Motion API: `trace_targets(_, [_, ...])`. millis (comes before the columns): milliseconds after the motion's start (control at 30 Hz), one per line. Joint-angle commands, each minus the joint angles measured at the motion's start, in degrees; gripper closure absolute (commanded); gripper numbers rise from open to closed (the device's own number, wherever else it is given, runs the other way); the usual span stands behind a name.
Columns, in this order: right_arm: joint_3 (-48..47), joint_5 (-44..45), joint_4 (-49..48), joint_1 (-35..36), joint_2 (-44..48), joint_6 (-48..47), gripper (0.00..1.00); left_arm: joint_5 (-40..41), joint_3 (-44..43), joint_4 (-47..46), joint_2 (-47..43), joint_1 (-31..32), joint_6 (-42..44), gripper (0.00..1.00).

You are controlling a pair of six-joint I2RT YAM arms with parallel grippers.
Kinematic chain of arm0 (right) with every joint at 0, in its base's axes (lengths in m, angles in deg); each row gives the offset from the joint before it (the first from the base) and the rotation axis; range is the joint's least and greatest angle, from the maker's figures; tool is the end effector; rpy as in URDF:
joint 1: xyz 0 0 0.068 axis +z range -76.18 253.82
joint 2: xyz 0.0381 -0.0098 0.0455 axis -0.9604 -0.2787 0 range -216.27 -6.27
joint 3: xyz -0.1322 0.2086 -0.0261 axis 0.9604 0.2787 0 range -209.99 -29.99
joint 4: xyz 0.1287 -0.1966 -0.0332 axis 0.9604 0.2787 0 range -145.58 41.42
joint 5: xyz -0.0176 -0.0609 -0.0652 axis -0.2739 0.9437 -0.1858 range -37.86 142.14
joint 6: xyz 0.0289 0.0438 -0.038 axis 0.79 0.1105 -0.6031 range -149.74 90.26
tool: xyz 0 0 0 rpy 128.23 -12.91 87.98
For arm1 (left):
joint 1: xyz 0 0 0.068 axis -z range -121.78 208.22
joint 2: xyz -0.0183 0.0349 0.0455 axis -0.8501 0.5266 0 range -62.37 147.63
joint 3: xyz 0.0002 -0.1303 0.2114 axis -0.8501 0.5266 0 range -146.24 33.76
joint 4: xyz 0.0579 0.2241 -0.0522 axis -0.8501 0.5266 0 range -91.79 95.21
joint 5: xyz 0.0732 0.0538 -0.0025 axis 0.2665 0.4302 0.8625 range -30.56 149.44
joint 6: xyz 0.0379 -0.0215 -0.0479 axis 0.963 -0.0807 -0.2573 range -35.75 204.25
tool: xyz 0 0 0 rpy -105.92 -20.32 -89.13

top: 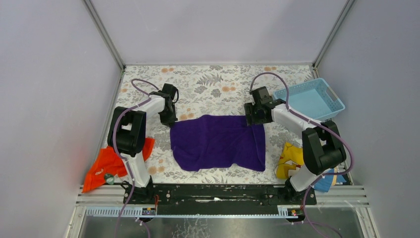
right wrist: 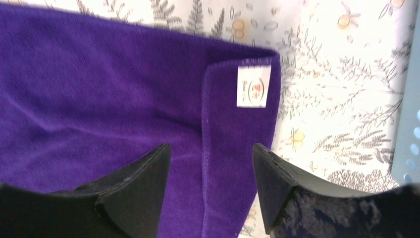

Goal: Roll the towels
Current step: Flatten out the towel at the center of the board.

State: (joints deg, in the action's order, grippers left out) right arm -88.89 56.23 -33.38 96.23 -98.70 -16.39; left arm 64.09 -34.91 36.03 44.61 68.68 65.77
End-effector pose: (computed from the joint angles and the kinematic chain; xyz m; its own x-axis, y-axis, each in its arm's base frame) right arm 0.2935 0.1171 0.1781 -0.8224 -0.0902 -0.5617 -0.1575 0.9849 0.0725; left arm 0.3239 -0.0556 0.1323 -0.9568 -0.1448 -0.2523 -0.1493 0.9888 -0.0015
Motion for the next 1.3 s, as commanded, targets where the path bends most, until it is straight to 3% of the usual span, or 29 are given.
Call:
trace_targets(0, [-7.07, 4.52, 1.31, 1.25, -3.85, 2.71, 0.34, 9.86, 1.67, 1.72, 1.81, -1.15, 2.22, 1.00])
trace_targets(167, [-13.30, 12.48, 4.62, 2.28, -9.80, 8.14, 0.44, 8.98, 1.61, 1.45, 1.22, -1.29, 1.91, 1.00])
trace_targets(467, [-15.39, 20.68, 5.86, 2.85, -14.67, 16.60, 0.58, 7.02, 1.51, 1.11, 1.09, -1.22, 1.61, 1.00])
trace_targets(867, [-19.07, 26.82, 6.76, 5.84, -16.86, 25.52, 0.54, 6.39, 1.44, 1.11, 0.82, -1.23, 1.61, 1.00])
trace_targets(1267, [-23.68, 29.79, 14.17, 6.78, -22.86, 29.27, 0.56, 5.90, 1.49, 1.18, 1.19, -1.14, 1.70, 1.00])
